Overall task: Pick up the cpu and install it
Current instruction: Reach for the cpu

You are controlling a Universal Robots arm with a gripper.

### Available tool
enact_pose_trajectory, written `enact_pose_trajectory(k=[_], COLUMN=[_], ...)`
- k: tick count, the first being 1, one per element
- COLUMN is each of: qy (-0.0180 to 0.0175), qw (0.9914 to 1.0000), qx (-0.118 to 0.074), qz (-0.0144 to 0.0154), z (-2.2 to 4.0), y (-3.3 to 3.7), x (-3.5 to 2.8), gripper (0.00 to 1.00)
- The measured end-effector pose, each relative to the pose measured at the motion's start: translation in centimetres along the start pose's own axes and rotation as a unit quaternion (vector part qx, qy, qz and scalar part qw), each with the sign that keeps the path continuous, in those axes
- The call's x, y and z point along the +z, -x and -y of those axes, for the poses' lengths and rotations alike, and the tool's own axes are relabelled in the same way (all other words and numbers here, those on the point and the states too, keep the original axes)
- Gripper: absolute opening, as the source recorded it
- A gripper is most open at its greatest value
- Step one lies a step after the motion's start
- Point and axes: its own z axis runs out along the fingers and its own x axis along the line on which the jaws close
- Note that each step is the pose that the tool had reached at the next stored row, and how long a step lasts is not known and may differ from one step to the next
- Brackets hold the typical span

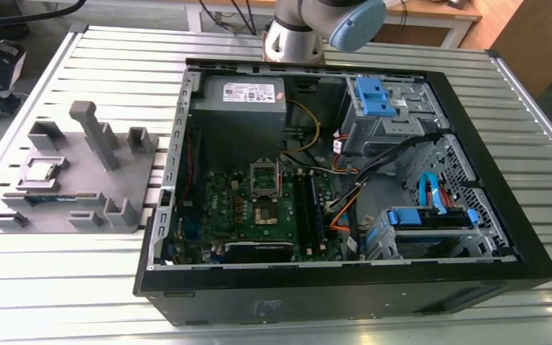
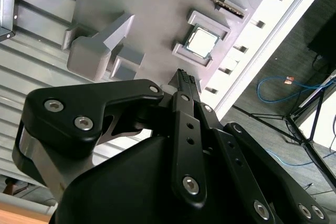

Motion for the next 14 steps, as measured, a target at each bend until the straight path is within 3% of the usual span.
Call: enact_pose_trajectory(k=[5,7,12,13,14], qy=[0.0,-0.0001,-0.0008,-0.0015,-0.0017], qw=[1.0,1.0,0.99993,0.99983,0.99976], qx=[0.0,0.0,0.001,0.001,0.001], qz=[0.0,-0.0018,-0.0116,-0.0184,-0.0219], z=[0.0,0.0,0.0,0.0,0.0], y=[0.0,-0.02,-0.01,0.0,-0.01], x=[0.0,0.02,0.06,0.07,0.08], gripper=[0.11,0.11,0.11,0.11,0.11])
